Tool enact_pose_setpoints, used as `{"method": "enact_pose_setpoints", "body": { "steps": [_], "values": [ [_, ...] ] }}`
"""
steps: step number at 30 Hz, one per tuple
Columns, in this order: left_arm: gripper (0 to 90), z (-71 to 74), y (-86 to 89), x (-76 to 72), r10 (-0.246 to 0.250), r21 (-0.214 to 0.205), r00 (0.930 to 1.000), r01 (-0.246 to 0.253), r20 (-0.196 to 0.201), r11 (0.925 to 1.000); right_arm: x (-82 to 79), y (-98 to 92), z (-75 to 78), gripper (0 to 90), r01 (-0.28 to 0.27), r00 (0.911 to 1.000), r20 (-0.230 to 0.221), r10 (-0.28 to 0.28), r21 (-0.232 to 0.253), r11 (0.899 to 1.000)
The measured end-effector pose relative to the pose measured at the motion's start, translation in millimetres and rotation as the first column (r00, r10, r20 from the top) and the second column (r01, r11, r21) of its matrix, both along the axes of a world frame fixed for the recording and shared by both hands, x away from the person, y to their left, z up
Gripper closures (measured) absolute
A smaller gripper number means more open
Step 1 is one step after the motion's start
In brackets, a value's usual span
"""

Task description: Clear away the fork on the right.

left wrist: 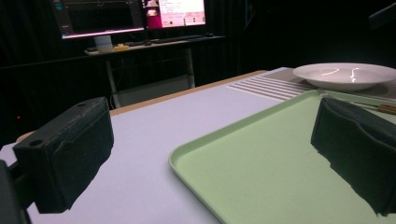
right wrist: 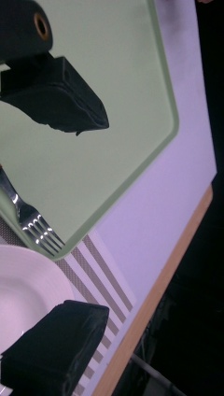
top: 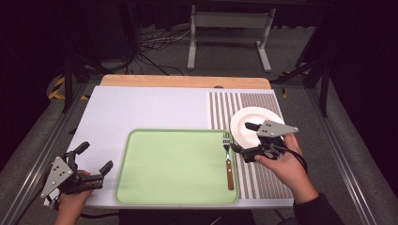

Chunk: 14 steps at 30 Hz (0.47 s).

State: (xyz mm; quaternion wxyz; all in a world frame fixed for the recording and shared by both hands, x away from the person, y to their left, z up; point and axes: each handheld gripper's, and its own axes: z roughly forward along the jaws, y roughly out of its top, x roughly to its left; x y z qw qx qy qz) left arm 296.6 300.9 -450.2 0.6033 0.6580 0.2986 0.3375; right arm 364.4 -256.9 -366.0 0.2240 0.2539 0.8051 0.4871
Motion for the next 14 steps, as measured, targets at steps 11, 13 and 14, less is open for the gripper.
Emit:
{"method": "enact_pose_setpoints", "body": {
  "steps": [11, 13, 14],
  "values": [
    [0.0, 0.1, -0.4, -0.1, 0.0, 0.004, 1.0, 0.0, -0.003, 1.0, -31.4, -63.3, -42.8, 7.2, 0.027, 0.9872, 0.147, -0.062, 0.226, 0.974],
    [0.0, 0.2, -0.6, -0.1, -0.002, 0.004, 1.0, 0.002, -0.002, 1.0, -33.9, -70.9, -53.0, 7.2, 0.035, 0.9832, 0.164, -0.08, 0.259, 0.965],
    [0.0, 0.4, -0.7, -0.2, -0.003, 0.003, 1.0, 0.003, -0.001, 1.0, -34.5, -75.1, -58.9, 6.7, 0.04, 0.9828, 0.164, -0.086, 0.266, 0.963]
  ]
}}
